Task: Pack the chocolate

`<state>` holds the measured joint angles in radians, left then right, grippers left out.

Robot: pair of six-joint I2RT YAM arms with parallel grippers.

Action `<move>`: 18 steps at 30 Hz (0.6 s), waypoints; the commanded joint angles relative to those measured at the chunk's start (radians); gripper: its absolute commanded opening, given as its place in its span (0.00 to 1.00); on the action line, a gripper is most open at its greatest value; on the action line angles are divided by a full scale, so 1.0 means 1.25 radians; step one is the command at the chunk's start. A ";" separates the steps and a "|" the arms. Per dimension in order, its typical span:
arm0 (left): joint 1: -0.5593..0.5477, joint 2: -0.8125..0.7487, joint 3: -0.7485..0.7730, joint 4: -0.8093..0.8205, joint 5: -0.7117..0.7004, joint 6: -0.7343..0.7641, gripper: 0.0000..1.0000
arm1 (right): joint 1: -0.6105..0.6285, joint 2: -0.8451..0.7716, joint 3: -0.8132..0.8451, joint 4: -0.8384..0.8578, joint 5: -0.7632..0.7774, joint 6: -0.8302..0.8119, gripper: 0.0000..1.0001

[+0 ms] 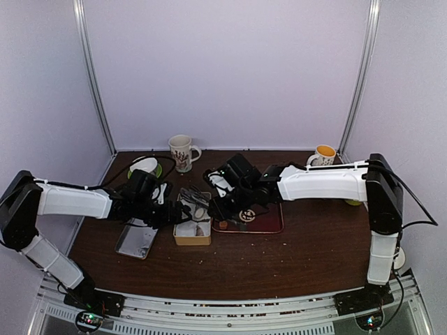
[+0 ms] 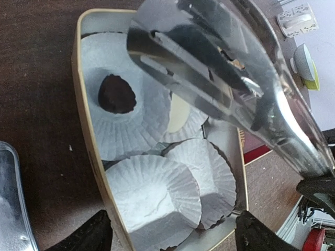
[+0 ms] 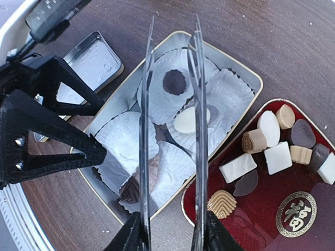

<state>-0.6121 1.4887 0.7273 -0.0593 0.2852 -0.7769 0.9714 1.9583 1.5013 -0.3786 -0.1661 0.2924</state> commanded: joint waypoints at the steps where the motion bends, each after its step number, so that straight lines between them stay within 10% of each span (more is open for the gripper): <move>1: 0.006 0.011 -0.026 0.075 0.031 -0.016 0.84 | 0.006 -0.008 0.030 -0.003 0.041 -0.004 0.39; 18: -0.026 0.066 -0.041 0.164 0.069 -0.052 0.83 | 0.000 -0.206 -0.140 -0.025 0.180 0.007 0.38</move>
<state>-0.6193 1.5589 0.6785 0.0574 0.3351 -0.8207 0.9710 1.7878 1.3808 -0.3882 -0.0177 0.2924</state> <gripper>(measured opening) 0.828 0.389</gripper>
